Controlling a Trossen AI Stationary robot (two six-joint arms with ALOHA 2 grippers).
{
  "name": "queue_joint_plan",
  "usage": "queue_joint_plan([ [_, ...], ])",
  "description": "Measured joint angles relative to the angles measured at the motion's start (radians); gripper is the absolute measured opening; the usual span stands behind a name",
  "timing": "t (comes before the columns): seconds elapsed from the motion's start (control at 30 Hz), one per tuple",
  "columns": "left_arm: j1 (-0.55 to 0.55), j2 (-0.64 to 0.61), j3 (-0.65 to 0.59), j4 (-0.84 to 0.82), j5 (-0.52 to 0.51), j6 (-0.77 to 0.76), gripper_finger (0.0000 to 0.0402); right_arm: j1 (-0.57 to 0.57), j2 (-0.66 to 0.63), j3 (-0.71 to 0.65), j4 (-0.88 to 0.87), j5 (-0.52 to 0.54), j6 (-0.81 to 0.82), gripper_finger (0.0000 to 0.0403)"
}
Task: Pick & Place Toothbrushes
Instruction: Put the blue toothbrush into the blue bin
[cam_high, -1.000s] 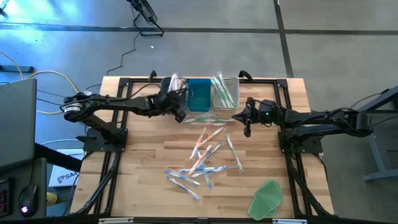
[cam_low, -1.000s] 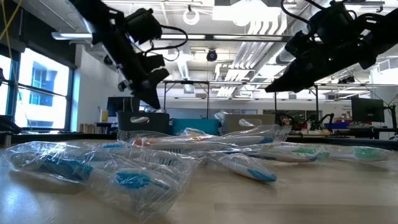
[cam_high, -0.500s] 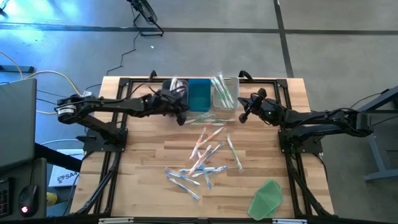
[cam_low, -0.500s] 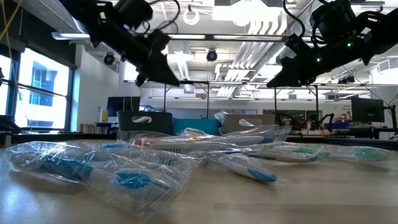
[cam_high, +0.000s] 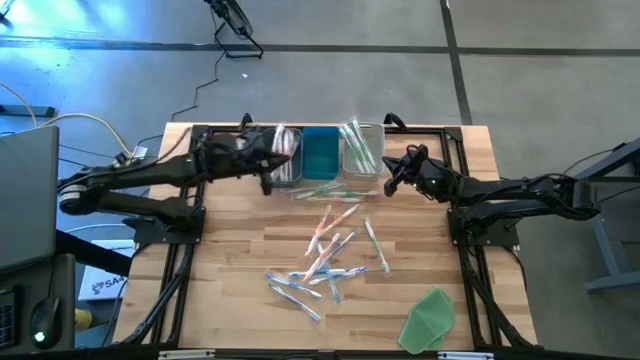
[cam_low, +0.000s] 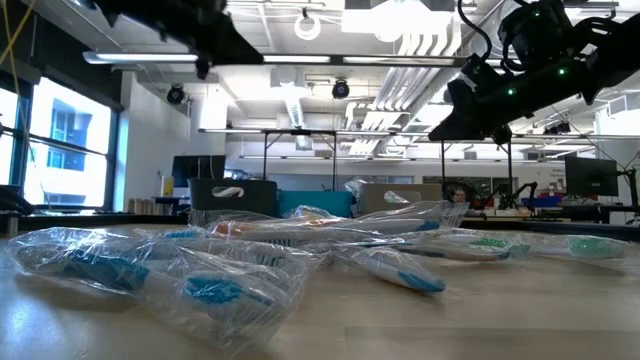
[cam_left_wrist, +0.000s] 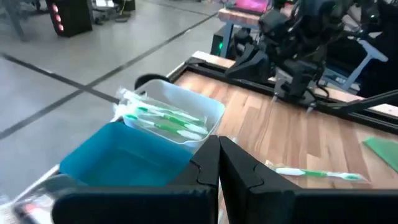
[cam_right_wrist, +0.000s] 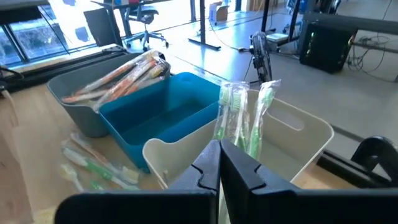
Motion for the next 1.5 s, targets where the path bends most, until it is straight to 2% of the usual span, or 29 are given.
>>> queue_joint_plan([
  [0.23, 0.000, -0.188, 0.000, -0.176, -0.002, 0.002, 0.0000, 0.000, 0.000, 0.000, 0.013, 0.003, 0.012, 0.0002],
  [0.43, 0.000, -0.259, 0.000, -0.210, -0.014, 0.021, 0.0000, 0.000, 0.000, 0.000, 0.013, 0.000, 0.013, 0.0002],
  [0.73, 0.000, -0.263, 0.000, -0.205, -0.014, 0.021, 0.0000, -0.003, 0.000, 0.000, 0.013, 0.066, 0.002, 0.0002],
  [0.93, 0.000, -0.262, 0.000, -0.211, -0.014, 0.021, 0.0000, -0.003, 0.000, 0.000, 0.013, 0.065, -0.050, 0.0002],
  [1.5, 0.000, -0.262, 0.000, -0.228, -0.019, -0.007, 0.0000, -0.003, 0.000, 0.000, 0.013, 0.050, -0.052, 0.0002],
])
